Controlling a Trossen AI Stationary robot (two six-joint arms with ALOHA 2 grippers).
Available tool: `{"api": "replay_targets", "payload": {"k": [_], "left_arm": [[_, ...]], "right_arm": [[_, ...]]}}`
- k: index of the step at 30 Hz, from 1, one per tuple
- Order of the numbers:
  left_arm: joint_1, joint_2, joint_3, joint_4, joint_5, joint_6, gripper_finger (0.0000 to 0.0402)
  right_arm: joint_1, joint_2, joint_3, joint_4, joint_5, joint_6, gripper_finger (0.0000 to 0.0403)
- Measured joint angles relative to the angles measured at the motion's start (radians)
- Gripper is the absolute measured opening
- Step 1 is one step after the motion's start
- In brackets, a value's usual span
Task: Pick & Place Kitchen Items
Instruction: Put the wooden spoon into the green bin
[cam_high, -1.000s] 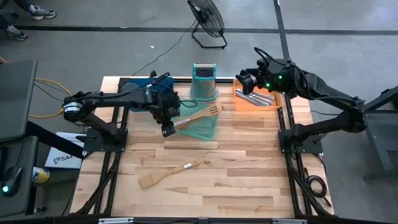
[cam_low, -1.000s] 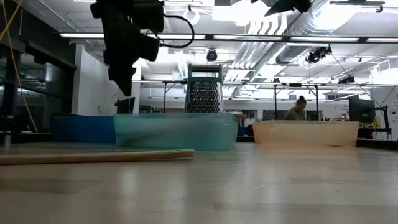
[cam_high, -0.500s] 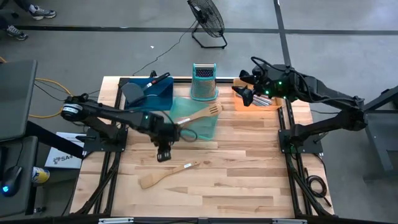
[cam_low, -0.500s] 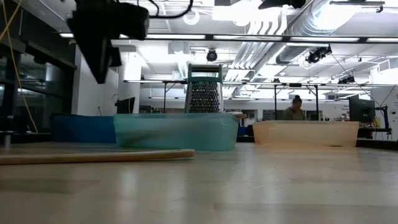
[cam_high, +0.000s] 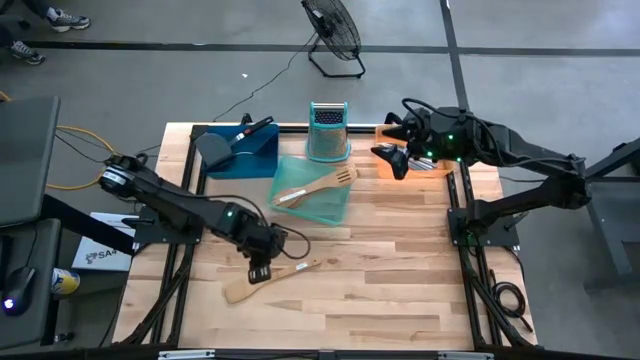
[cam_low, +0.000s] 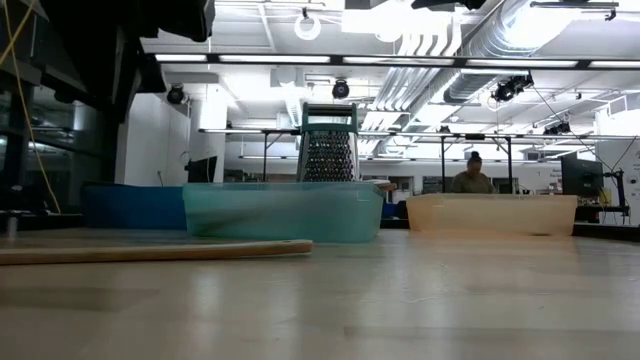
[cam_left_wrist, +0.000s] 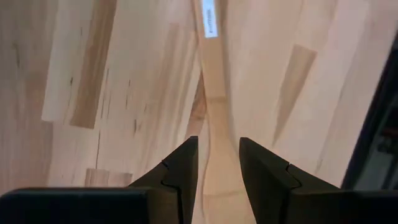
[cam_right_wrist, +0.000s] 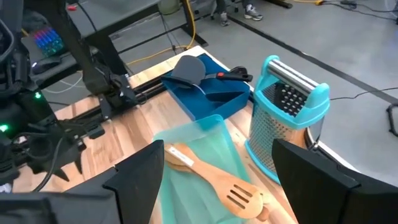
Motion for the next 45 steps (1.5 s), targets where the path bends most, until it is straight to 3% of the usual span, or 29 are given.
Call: {"api": "replay_targets", "payload": {"k": [6, 10, 14, 32, 45], "left_arm": [[-0.049, 0.050, 0.000, 0.014, -0.031, -0.083, 0.0180], [-0.078, 0.079, 0.000, 0.039, -0.031, -0.028, 0.0240], [-0.096, 0.114, 0.000, 0.045, -0.031, 0.012, 0.0271], [-0.121, 0.236, 0.000, 0.059, -0.020, -0.106, 0.0278], [-0.201, 0.316, 0.000, 0.063, -0.148, -0.185, 0.0278]], "right_arm": [[0.000, 0.000, 0.000, -0.001, -0.013, 0.000, 0.0290], [0.000, 0.000, 0.000, -0.009, -0.013, 0.004, 0.0290], [0.000, 0.000, 0.000, -0.043, -0.013, 0.005, 0.0290], [0.000, 0.000, 0.000, -0.061, -0.010, 0.000, 0.0290], [0.000, 0.000, 0.000, -0.113, -0.010, 0.001, 0.0290]]}}
